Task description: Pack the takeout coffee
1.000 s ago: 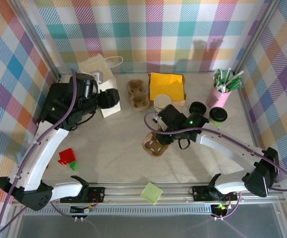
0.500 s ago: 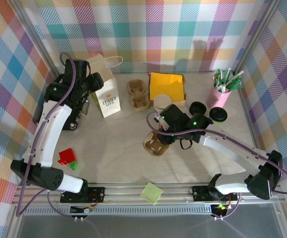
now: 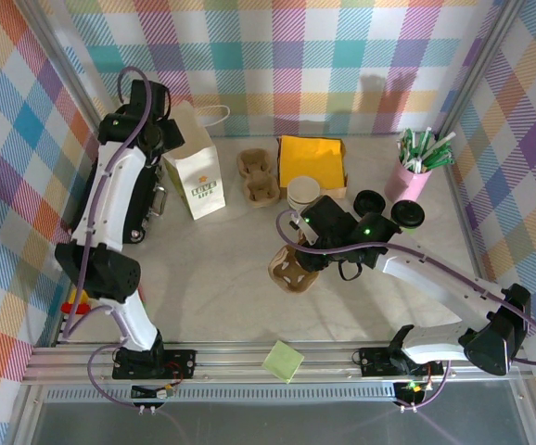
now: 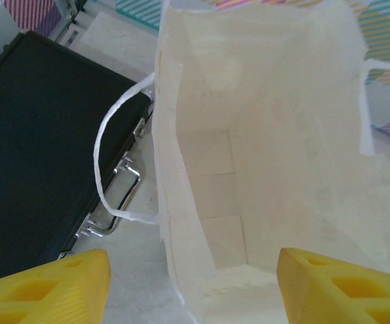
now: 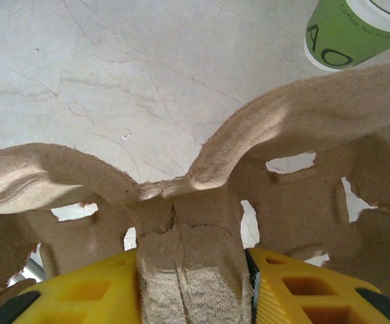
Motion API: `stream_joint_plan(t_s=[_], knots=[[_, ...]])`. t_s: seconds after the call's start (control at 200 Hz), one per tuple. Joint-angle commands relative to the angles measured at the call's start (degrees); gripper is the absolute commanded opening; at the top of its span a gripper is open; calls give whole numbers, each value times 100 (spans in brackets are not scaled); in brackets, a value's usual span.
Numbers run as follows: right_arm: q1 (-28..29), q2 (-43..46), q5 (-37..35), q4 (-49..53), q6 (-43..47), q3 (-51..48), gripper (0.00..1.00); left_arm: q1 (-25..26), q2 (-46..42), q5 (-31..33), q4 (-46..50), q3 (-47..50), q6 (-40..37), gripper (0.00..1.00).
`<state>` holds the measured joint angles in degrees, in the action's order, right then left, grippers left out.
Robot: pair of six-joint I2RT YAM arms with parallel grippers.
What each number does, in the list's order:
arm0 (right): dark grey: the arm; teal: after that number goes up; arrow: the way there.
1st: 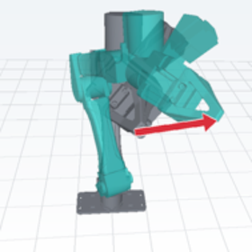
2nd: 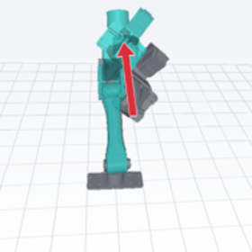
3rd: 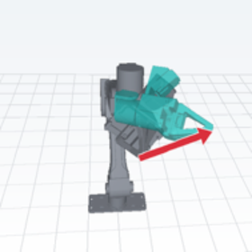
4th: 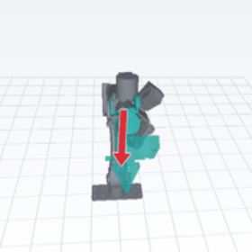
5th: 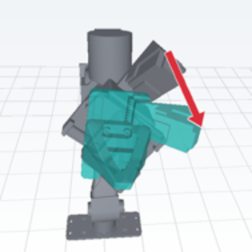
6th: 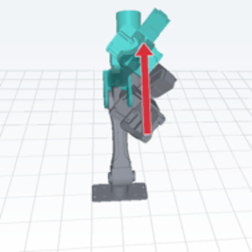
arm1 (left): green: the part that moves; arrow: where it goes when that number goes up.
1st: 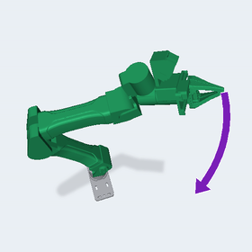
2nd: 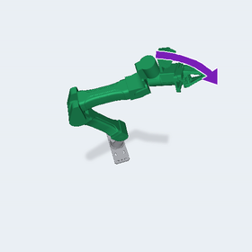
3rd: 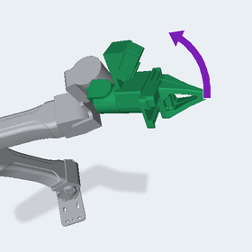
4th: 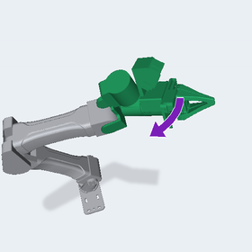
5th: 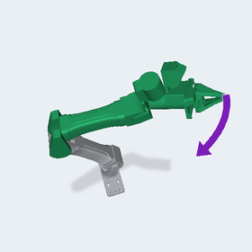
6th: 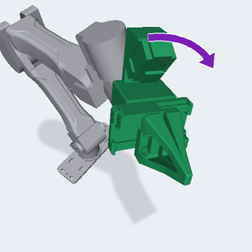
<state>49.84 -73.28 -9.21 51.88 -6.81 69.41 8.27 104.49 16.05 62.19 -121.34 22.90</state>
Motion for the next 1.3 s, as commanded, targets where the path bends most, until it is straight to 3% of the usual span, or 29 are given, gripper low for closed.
stream_joint_plan(t_s=[0.0,0.69,0.94,1.095,1.295], knots=[[17,128,-19,112,-49,8,41,-105,300,-39,615,-436,-105,63],[17,224,-107,172,-56,-84,41,-243,989,-173,739,-916,-190,26],[23,331,-149,255,-54,-35,41,-246,863,-490,936,-1007,-251,0],[17,406,-204,373,-39,77,41,-213,447,-948,1058,-664,-286,0],[21,588,-220,515,-26,176,41,-67,-503,-1459,1015,448,-175,0]])
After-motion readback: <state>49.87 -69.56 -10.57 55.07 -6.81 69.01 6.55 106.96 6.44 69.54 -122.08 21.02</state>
